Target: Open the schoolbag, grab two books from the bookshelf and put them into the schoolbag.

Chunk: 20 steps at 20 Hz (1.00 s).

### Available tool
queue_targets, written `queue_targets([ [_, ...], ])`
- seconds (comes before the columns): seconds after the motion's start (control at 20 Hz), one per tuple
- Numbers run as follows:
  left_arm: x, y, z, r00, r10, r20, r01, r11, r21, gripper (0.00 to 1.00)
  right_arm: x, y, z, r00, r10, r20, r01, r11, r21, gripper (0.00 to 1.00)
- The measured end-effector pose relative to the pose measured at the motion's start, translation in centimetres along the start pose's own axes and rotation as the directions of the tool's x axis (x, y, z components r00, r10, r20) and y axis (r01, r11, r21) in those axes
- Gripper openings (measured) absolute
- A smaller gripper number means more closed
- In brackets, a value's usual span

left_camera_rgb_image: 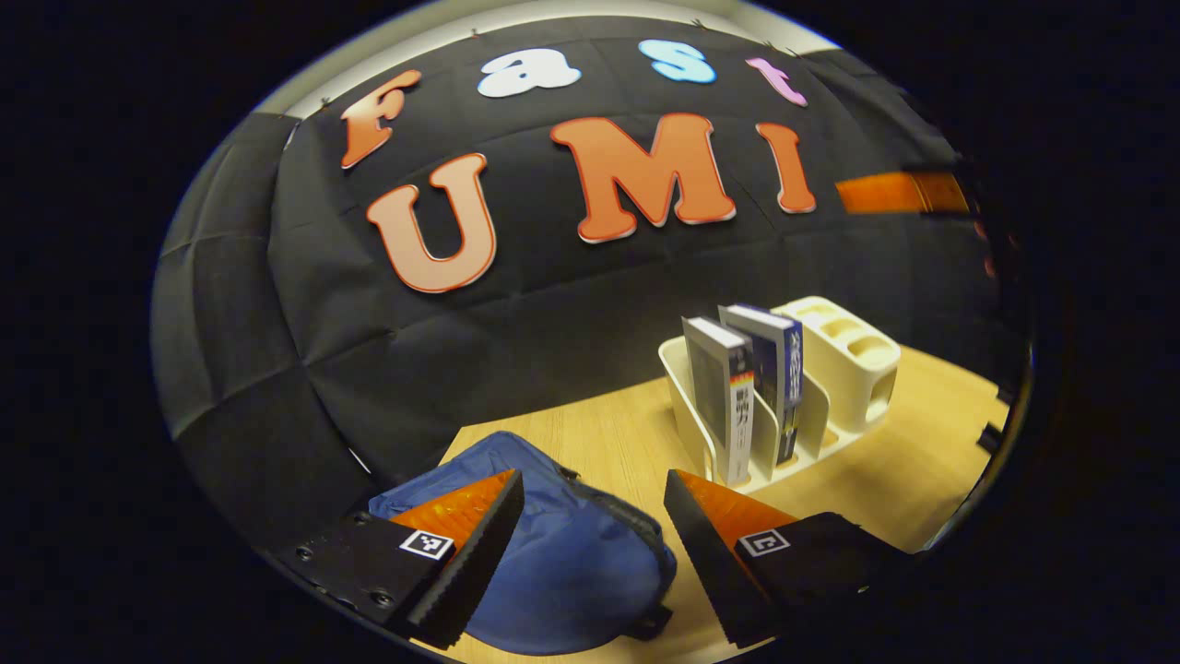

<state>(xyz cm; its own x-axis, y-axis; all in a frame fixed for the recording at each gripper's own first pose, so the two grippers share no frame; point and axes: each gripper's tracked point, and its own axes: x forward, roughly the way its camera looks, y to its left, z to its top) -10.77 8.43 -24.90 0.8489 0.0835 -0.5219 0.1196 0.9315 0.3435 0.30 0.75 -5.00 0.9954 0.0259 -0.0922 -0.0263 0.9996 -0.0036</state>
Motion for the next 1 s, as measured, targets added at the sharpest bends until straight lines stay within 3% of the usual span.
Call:
queue_targets([
  [0.1,0.8,-1.3,-2.6,0.998,-0.029,-0.059,0.035,0.993,0.111,0.96,0.2,-0.5,-0.6,1.0,-0.01,-0.013,0.01,1.0,0.002,0.97],
  [0.25,2.2,-2.9,-6.9,0.982,-0.065,-0.179,0.101,0.975,0.198,0.95,0.2,-1.3,-1.5,0.999,-0.028,-0.034,0.028,1.0,0.002,0.97],
  [0.55,2.7,-3.1,-14.3,0.918,-0.014,-0.395,0.158,0.929,0.334,0.98,0.1,-2.7,-3.3,0.995,-0.061,-0.076,0.061,0.998,-0.004,0.97],
  [0.8,2.4,-2.3,-17.5,0.888,0.051,-0.458,0.151,0.906,0.394,0.96,0.3,-2.8,-4.1,0.993,-0.066,-0.098,0.064,0.998,-0.016,0.97],
  [1.0,2.6,-2.5,-17.9,0.878,0.039,-0.478,0.171,0.906,0.387,0.94,0.5,-2.5,-4.4,0.993,-0.054,-0.104,0.051,0.998,-0.029,0.97],
])
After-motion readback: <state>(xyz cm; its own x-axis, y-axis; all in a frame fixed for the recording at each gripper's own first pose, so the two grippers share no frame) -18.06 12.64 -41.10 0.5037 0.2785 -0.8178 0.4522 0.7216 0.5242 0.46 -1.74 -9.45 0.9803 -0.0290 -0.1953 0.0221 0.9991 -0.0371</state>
